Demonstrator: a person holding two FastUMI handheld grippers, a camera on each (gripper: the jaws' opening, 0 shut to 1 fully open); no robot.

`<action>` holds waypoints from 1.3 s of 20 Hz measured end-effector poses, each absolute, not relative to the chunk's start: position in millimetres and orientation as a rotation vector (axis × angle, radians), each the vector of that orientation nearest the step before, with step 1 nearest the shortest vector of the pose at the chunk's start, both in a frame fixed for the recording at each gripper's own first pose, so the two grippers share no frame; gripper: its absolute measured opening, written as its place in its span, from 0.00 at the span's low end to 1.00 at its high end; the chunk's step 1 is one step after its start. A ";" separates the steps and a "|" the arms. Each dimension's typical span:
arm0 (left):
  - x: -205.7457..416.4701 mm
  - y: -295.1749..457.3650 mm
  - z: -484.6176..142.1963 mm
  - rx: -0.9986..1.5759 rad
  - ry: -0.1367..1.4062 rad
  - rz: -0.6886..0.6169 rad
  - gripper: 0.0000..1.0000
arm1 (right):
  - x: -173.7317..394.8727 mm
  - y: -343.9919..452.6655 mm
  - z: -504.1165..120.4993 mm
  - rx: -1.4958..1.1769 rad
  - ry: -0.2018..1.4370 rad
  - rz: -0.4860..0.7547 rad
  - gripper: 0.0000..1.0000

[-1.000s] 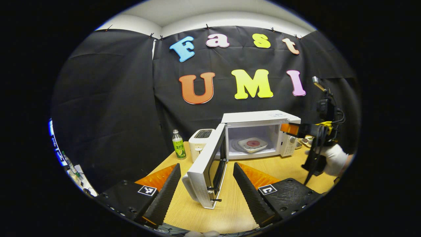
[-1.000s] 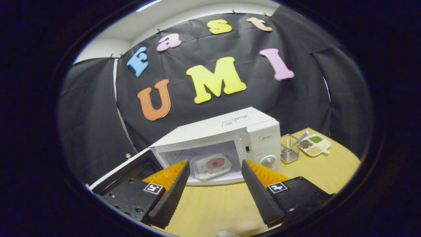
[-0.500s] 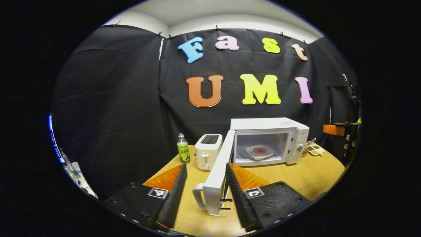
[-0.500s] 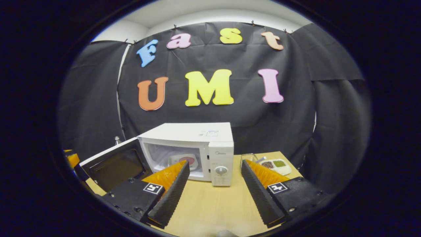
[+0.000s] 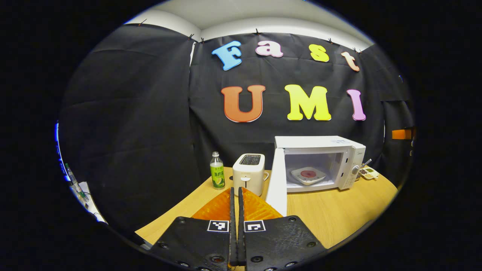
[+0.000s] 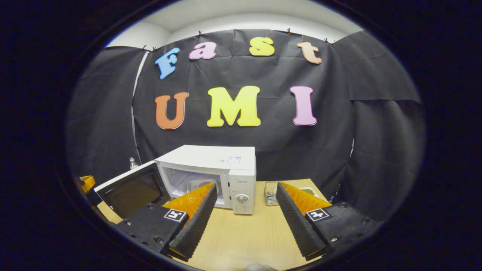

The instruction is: Open the microwave oven with the left hand, put the food in, and close the microwave oven.

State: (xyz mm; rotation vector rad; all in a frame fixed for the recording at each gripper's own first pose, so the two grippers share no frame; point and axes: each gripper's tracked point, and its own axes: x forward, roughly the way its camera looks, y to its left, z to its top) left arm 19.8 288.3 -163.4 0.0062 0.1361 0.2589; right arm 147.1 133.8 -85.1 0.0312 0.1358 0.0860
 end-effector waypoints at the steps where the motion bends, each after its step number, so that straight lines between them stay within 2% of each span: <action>1: 22.0 292.9 -166.9 0.016 0.138 0.261 0.00 | 145.3 133.7 -82.8 0.029 0.139 0.086 0.92; 2: 24.0 295.7 -169.8 0.018 0.136 0.259 0.00 | 143.7 132.5 -81.6 0.022 0.137 0.083 0.91; 3: 26.8 296.7 -170.4 0.023 0.129 0.249 0.00 | 141.4 131.7 -80.0 0.014 0.135 0.080 1.00; 4: 28.8 296.0 -174.9 0.029 0.130 0.238 0.00 | 141.0 128.9 -80.2 0.003 0.136 0.067 0.92; 6: 31.6 298.6 -187.7 0.039 0.146 0.234 0.00 | 140.8 126.8 -79.8 0.017 0.149 0.056 0.92; 7: 32.5 298.7 -192.2 0.053 0.151 0.232 0.00 | 140.2 125.5 -78.2 0.035 0.149 0.048 1.00; 8: 33.9 300.0 -197.0 0.063 0.155 0.229 0.00 | 139.7 124.0 -76.9 0.049 0.150 0.039 0.92; 14: 37.7 285.0 -211.0 0.073 0.174 0.196 0.00 | 141.4 125.8 -64.4 0.047 0.132 0.034 0.92; 23: 63.1 176.2 -204.4 0.085 0.146 0.021 0.00 | 147.6 108.9 -56.9 0.079 0.142 0.046 0.92; 24: 63.0 162.4 -204.9 0.084 0.141 0.000 0.00 | 146.7 103.0 -54.0 0.082 0.138 0.040 1.00; 25: 65.6 148.7 -205.3 0.080 0.142 -0.020 0.00 | 148.2 98.7 -52.9 0.085 0.135 0.034 0.92; 26: 69.3 134.8 -206.0 0.076 0.140 -0.035 0.00 | 148.0 93.6 -51.6 0.083 0.133 0.032 1.00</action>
